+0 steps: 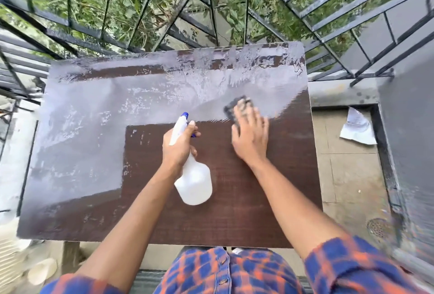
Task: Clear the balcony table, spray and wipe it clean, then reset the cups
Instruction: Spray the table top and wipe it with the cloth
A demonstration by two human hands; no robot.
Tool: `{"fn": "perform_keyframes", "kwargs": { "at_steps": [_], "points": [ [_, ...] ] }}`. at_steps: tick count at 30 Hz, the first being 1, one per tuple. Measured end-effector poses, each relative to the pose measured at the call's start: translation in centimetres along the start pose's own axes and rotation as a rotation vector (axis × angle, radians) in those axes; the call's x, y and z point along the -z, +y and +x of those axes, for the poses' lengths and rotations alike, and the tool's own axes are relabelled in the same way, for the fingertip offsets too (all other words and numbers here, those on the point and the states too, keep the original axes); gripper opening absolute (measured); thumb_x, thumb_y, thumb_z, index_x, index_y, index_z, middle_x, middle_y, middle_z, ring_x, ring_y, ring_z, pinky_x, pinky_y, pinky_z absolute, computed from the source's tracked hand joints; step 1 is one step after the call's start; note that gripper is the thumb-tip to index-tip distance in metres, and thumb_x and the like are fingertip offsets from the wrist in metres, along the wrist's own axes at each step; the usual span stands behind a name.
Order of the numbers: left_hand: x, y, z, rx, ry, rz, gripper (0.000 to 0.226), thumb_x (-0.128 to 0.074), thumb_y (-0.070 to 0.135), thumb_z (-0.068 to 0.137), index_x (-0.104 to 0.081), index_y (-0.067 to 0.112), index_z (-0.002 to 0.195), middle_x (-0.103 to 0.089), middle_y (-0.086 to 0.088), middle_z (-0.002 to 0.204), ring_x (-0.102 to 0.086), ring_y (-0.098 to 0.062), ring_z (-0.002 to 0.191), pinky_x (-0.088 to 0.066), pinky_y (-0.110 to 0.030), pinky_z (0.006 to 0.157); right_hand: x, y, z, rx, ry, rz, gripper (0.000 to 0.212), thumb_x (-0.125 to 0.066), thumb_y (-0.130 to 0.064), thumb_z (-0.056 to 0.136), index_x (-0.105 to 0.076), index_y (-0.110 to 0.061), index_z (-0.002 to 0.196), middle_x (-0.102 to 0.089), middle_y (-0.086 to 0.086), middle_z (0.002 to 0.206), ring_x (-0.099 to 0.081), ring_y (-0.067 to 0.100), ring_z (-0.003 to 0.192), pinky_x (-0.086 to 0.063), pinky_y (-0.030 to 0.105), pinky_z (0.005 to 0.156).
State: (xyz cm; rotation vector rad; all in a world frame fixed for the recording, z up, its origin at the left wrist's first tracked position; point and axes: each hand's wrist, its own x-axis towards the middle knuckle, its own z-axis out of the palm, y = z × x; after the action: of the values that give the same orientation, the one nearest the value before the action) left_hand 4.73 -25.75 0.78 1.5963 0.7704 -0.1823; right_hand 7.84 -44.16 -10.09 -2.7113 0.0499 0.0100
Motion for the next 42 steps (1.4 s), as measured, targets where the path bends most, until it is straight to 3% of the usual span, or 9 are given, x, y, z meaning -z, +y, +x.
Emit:
{"fn": "perform_keyframes", "kwargs": {
  "at_steps": [3, 8, 13, 18, 21, 27, 35, 39, 42],
  "points": [
    [-0.4, 0.4, 0.8, -0.001, -0.028, 0.015, 0.027, -0.065, 0.039, 0.091, -0.071, 0.014, 0.09, -0.075, -0.003, 0.085, -0.044, -0.02, 0.035, -0.042, -0.032, 0.054, 0.9, 3.3, -4.5, 0.182, -0.022, -0.066, 0.055, -0.055, -0.041, 0.094, -0.048, -0.036, 0.149, -0.042, 0.003, 0.16, -0.037, 0.025, 0.147, -0.025, 0.049, 0.121],
    [-0.8, 1.7, 1.6, -0.009, -0.094, 0.058, 0.032, -0.062, 0.041, 0.087, -0.069, 0.011, 0.091, -0.073, -0.003, 0.088, -0.044, -0.022, 0.037, -0.042, -0.034, 0.059, 4.2, 12.1, -2.4, -0.328, 0.166, -0.069, 0.053, -0.05, -0.039, 0.098, -0.048, -0.026, 0.149, -0.044, 0.014, 0.156, -0.041, 0.035, 0.142, -0.031, 0.049, 0.118],
    [-1.1, 2.0, 2.3, -0.01, -0.103, 0.069, 0.032, -0.062, 0.04, 0.091, -0.069, 0.009, 0.096, -0.074, -0.001, 0.088, -0.045, -0.022, 0.038, -0.043, -0.035, 0.06, 3.6, 8.4, 3.2, -0.583, 0.215, 0.005, 0.058, -0.052, -0.038, 0.096, -0.04, -0.029, 0.152, -0.032, 0.01, 0.164, -0.029, 0.031, 0.151, -0.021, 0.053, 0.122],
    [-1.4, 2.1, 2.9, -0.011, -0.125, 0.073, 0.026, -0.064, 0.036, 0.096, -0.07, 0.011, 0.095, -0.073, 0.0, 0.086, -0.043, -0.02, 0.036, -0.042, -0.029, 0.053, 0.7, 2.2, -0.8, -0.118, 0.071, -0.097, 0.056, -0.053, -0.039, 0.097, -0.044, -0.03, 0.151, -0.036, 0.008, 0.162, -0.034, 0.028, 0.149, -0.02, 0.052, 0.122],
    [-1.5, 2.5, 3.4, -0.013, -0.13, 0.068, 0.025, -0.063, 0.033, 0.099, -0.071, 0.01, 0.095, -0.073, -0.002, 0.086, -0.043, -0.019, 0.036, -0.042, -0.025, 0.047, 1.2, 4.5, -2.4, 0.089, 0.004, -0.108, 0.054, -0.053, -0.043, 0.097, -0.047, -0.034, 0.15, -0.04, 0.004, 0.161, -0.037, 0.025, 0.147, -0.023, 0.049, 0.121],
    [-0.8, 3.6, 5.6, -0.043, -0.117, 0.046, 0.025, -0.061, 0.032, 0.101, -0.069, 0.012, 0.088, -0.073, -0.007, 0.09, -0.044, -0.019, 0.035, -0.042, -0.026, 0.047, 4.8, 11.6, 7.5, -0.282, 0.068, -0.076, 0.06, -0.045, -0.045, 0.099, -0.037, -0.025, 0.154, -0.032, 0.014, 0.163, -0.032, 0.036, 0.149, -0.023, 0.054, 0.122],
    [-0.1, 5.0, 8.7, -0.038, -0.067, -0.015, 0.023, -0.059, 0.027, 0.102, -0.069, 0.01, 0.089, -0.073, -0.008, 0.084, -0.043, -0.021, 0.038, -0.041, -0.029, 0.046, 4.5, 8.1, 22.1, -0.429, 0.04, -0.006, 0.064, -0.046, -0.043, 0.1, -0.027, -0.028, 0.159, -0.014, 0.006, 0.17, -0.011, 0.029, 0.157, -0.005, 0.056, 0.125],
    [-0.3, 5.6, 9.4, -0.028, -0.058, -0.035, 0.022, -0.059, 0.025, 0.102, -0.069, 0.012, 0.089, -0.072, -0.008, 0.084, -0.045, -0.018, 0.037, -0.04, -0.03, 0.047, 2.6, 3.7, 22.2, -0.275, 0.041, -0.004, 0.061, -0.051, -0.034, 0.099, -0.033, -0.03, 0.158, -0.018, 0.006, 0.169, -0.015, 0.026, 0.156, -0.001, 0.051, 0.125],
    [-0.6, 6.0, 9.9, -0.006, -0.049, -0.054, 0.02, -0.059, 0.025, 0.102, -0.069, 0.012, 0.09, -0.072, -0.008, 0.086, -0.044, -0.018, 0.036, -0.04, -0.028, 0.047, 1.1, 0.3, 19.0, -0.07, -0.013, 0.06, 0.059, -0.054, -0.025, 0.099, -0.039, -0.027, 0.155, -0.028, 0.01, 0.165, -0.025, 0.03, 0.153, -0.013, 0.048, 0.126]
  ]
}}
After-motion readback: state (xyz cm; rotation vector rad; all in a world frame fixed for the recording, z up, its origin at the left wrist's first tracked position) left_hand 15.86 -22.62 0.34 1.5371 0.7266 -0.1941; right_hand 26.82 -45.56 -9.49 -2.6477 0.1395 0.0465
